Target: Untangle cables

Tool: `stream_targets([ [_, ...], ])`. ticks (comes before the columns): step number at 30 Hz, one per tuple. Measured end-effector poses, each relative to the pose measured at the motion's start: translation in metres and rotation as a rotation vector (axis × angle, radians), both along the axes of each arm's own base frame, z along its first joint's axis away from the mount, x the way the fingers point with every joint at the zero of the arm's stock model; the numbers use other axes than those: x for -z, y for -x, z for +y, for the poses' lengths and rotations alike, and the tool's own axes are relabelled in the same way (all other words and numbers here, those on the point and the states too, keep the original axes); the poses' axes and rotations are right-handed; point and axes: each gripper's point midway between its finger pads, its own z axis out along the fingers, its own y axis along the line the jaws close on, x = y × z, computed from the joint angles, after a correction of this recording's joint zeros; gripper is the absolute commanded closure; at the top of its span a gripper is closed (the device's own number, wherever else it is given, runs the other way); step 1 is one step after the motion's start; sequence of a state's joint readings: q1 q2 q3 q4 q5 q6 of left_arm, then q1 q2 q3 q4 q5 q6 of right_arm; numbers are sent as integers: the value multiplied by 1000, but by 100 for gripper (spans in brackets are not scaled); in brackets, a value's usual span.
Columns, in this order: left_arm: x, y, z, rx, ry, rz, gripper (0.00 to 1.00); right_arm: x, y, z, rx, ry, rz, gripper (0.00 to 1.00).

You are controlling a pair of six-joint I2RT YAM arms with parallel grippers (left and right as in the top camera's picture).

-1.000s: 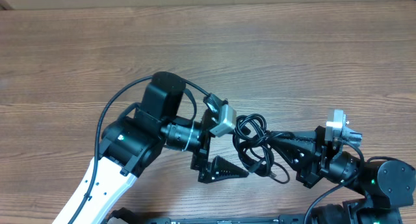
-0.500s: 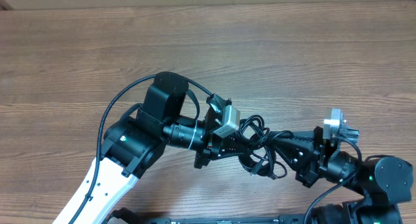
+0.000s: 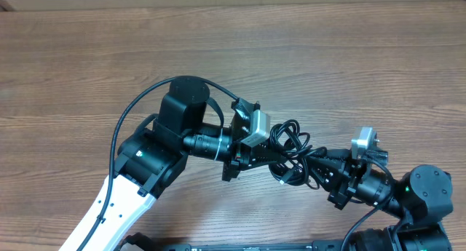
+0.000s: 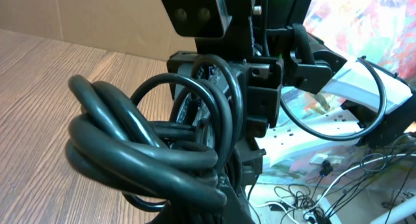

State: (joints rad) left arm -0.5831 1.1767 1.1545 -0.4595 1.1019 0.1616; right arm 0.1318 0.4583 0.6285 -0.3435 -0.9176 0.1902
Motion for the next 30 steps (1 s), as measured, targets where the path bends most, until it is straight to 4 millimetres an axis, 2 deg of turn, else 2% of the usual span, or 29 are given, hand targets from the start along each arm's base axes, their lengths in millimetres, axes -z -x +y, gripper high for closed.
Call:
stream_targets([
  [4, -1, -1, 0, -2, 3, 6, 96, 9, -6, -5, 52, 21, 33, 85],
  [5, -1, 0, 0, -1, 3, 6, 96, 17, -12, -9, 100, 30, 77, 76],
  [6, -1, 0, -1, 3, 4, 11, 96, 23, -17, -14, 149, 36, 113, 57],
  [7, -1, 1, -1, 8, 5, 15, 96, 30, -24, -21, 214, 37, 161, 0],
  [12, -2, 5, 0, 29, 11, 37, 96, 46, -45, -48, 435, 36, 264, 0],
  [17, -3, 7, 0, 42, 15, 42, 96, 63, -51, -67, 569, 41, 357, 0],
  [21, 5, 7, 2, 25, -20, 86, 96, 71, -56, -83, 681, 28, 410, 0],
  [30, 16, -18, 18, -96, -65, 126, 96, 76, -59, -94, 757, 24, 432, 0],
])
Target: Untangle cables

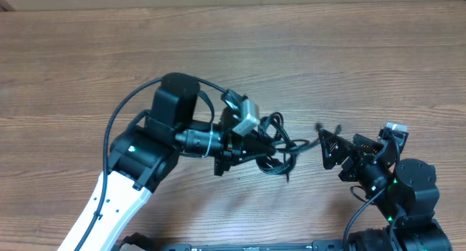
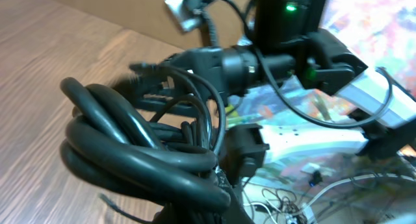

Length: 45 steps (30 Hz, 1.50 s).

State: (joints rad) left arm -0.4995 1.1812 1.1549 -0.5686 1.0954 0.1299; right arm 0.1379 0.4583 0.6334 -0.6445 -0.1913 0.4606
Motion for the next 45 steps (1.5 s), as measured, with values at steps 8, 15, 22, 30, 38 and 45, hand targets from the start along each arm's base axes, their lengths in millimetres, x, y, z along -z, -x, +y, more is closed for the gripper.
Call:
stream_targets([
  [8, 6, -28, 22, -128, -28, 39, 96, -3, 5, 15, -129, 52, -43, 0],
  [15, 13, -26, 23, -127, -51, 38, 96, -32, 26, 60, -470, 78, -232, 0],
  [22, 30, -12, 30, -54, -105, -57, 96, -45, 50, 84, -685, 72, -338, 0],
  [30, 39, 16, 31, 95, -102, -169, 96, -54, 82, 102, -930, 115, -500, 0],
  [38, 24, 41, 7, 251, 0, -317, 96, -55, 97, 107, -1018, 102, -541, 0],
  [45, 3, -4, 9, 82, 27, -339, 96, -48, 102, 108, -1042, 102, -522, 14],
])
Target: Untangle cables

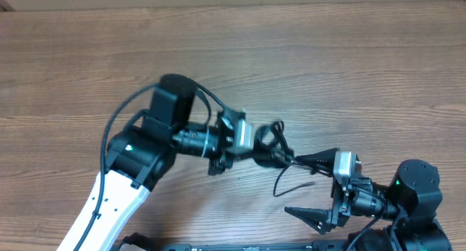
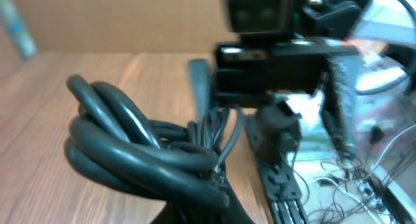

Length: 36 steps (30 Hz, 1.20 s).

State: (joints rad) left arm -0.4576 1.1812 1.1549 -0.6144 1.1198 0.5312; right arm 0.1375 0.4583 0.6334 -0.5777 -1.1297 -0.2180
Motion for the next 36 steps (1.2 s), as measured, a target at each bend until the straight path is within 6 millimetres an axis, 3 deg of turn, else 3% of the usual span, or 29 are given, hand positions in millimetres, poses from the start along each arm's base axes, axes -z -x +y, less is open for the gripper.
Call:
stream_targets([
  [2, -9, -16, 3, -61, 25, 16, 96, 0, 2, 0, -12, -1, -9, 25],
  [3, -14, -22, 4, -89, 37, 33, 96, -1, 3, 1, -20, -2, -15, 25],
  [6, -23, -41, 5, -198, 54, 115, 96, -1, 5, 1, -31, -5, -15, 8],
  [8, -17, -53, 8, -300, 30, 212, 96, -1, 4, 1, -27, -2, -23, 0],
  [16, 21, -65, 24, -499, -104, 397, 96, 11, -32, -14, 222, 21, 124, 0],
  [17, 28, -64, 27, -509, -136, 400, 96, 15, -45, -22, 326, 11, 192, 0],
  [20, 43, -58, 33, -513, -205, 389, 96, 18, -54, -30, 408, 1, 244, 0],
  [26, 71, -26, 36, -380, -364, 275, 96, 19, -62, -36, 479, -16, 286, 0],
  [33, 66, 25, 5, -52, -336, 65, 96, 11, -49, -24, 356, -20, 234, 0],
  [36, 58, 33, -8, 16, -289, -17, 96, 9, -40, -18, 291, -14, 196, 0],
])
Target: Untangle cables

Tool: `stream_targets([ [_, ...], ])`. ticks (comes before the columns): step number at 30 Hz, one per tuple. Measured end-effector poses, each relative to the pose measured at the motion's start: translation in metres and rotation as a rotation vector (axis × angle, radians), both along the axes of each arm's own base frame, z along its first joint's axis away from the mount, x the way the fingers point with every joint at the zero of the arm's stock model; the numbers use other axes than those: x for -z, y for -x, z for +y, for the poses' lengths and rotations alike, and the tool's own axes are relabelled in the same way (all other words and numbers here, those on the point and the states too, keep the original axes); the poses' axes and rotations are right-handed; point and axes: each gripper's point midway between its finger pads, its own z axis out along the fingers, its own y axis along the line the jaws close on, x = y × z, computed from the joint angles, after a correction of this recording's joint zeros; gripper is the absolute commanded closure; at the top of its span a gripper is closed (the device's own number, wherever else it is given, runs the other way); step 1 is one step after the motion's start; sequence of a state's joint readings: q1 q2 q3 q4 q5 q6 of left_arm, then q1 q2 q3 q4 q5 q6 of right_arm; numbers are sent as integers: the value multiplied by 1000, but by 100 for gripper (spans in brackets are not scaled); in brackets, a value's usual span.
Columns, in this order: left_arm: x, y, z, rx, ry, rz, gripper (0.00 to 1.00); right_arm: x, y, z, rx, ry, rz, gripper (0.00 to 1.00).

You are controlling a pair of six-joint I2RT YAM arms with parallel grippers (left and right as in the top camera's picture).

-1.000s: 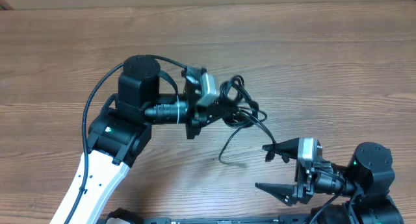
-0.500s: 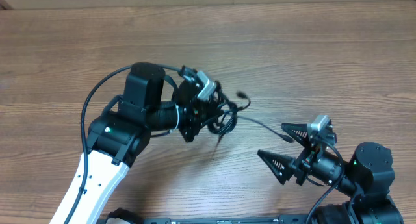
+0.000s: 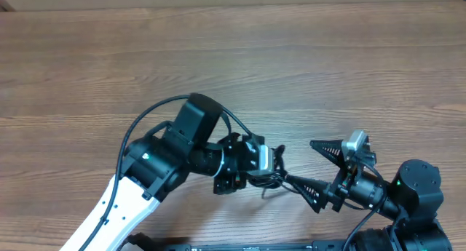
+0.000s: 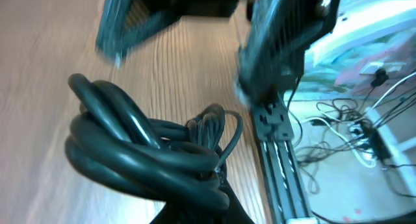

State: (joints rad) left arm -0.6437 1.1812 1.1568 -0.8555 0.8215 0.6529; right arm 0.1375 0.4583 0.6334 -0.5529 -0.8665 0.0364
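A bundle of thick black cable [image 4: 130,152] with thinner loops [image 4: 218,123] tangled into it fills the left wrist view. My left gripper [image 3: 263,169] is shut on this bundle [image 3: 275,166], holding it just above the table near the front middle. My right gripper [image 3: 300,161] stands open wide just right of the bundle, fingertips pointing left. Its lower finger [image 3: 309,189] reaches up to the bundle's right side; whether it touches the bundle cannot be told. Its upper finger [image 3: 329,148] is apart from the cable. In the left wrist view the right gripper's fingers [image 4: 279,36] are blurred.
The wooden table [image 3: 291,62] stretches behind both arms. The table's front edge [image 3: 218,240] runs close below the grippers. In the left wrist view a rail and loose wires [image 4: 338,120] lie beyond the table's edge.
The left arm has shifted right and toward the front edge with the bundle. The right gripper, still open, now sits higher, with both fingers level with the bundle. The trailing thin cable end no longer shows.
At first both grippers met at the bundle. Then the right gripper stood apart to the right with a thin strand stretched toward it. Later it was open wide near the front edge, a thin end trailing. Now it is open beside the bundle, which the left gripper has held throughout.
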Motion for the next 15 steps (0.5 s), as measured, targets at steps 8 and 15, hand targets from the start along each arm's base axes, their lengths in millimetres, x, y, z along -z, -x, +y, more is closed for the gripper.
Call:
stream_targets([
  [8, -18, 6, -13, 78, 100, -47, 96, -5, 15, 9, -111, -4, -52, 20],
  [15, -29, 16, -17, 133, 161, -27, 96, -7, 18, 11, -136, -10, -66, 61],
])
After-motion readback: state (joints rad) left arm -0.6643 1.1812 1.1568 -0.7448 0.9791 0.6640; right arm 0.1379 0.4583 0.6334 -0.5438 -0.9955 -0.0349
